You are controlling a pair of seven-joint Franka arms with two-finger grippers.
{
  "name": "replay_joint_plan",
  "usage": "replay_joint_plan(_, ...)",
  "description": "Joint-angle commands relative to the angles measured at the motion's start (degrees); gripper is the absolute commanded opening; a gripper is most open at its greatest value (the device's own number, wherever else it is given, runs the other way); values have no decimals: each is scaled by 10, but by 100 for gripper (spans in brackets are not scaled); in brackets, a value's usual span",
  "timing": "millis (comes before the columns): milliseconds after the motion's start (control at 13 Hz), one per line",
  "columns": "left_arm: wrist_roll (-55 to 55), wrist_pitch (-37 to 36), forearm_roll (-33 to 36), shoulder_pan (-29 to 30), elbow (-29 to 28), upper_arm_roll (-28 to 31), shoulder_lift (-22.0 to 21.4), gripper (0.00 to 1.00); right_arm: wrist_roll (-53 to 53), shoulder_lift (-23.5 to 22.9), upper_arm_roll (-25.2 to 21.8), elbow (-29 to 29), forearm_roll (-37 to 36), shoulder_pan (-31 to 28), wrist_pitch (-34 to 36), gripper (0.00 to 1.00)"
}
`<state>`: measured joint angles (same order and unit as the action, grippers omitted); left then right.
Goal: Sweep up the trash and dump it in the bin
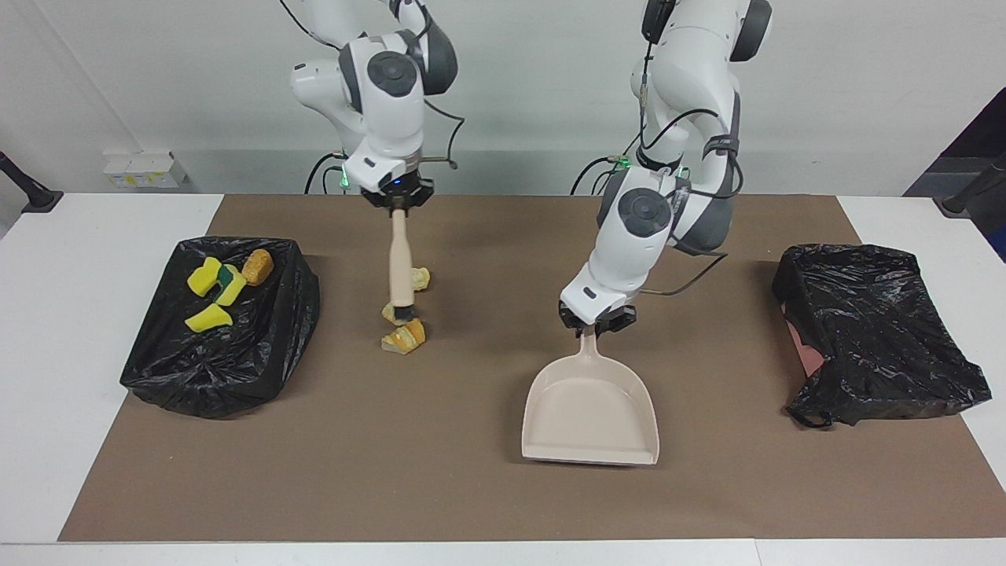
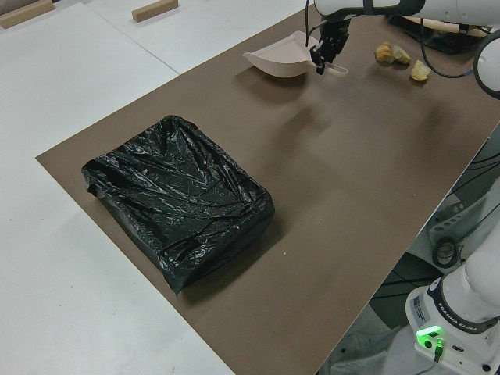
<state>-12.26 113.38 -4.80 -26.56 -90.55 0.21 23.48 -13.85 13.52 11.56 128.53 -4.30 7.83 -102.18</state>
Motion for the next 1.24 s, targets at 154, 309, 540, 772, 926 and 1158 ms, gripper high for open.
replay_joint_plan(154, 271, -62, 8, 53, -13, -1, -38, 0, 36, -53, 7, 30, -65, -70, -49, 0)
replay_joint_plan(309, 376, -74, 8, 69, -14, -1, -40, 0, 37, -74, 9, 31, -69, -62, -48, 0)
replay_joint_plan(540, 538, -77, 24, 85, -20, 0, -41, 0, 29, -98, 12, 31, -55, -35, -51, 0)
replay_joint_plan(772, 702, -69, 54, 93, -24, 0, -41, 0, 19, -125, 12, 30, 25, -24, -93, 0)
replay_joint_plan(926, 759, -66, 95, 88, -36, 0, -49, 0, 9, -143, 12, 30, 59, 1, -117, 0)
replay_joint_plan(1158, 777, -61, 120, 64, -101, -1, -86, 0, -24, -166, 12, 28, 104, 53, -155, 0)
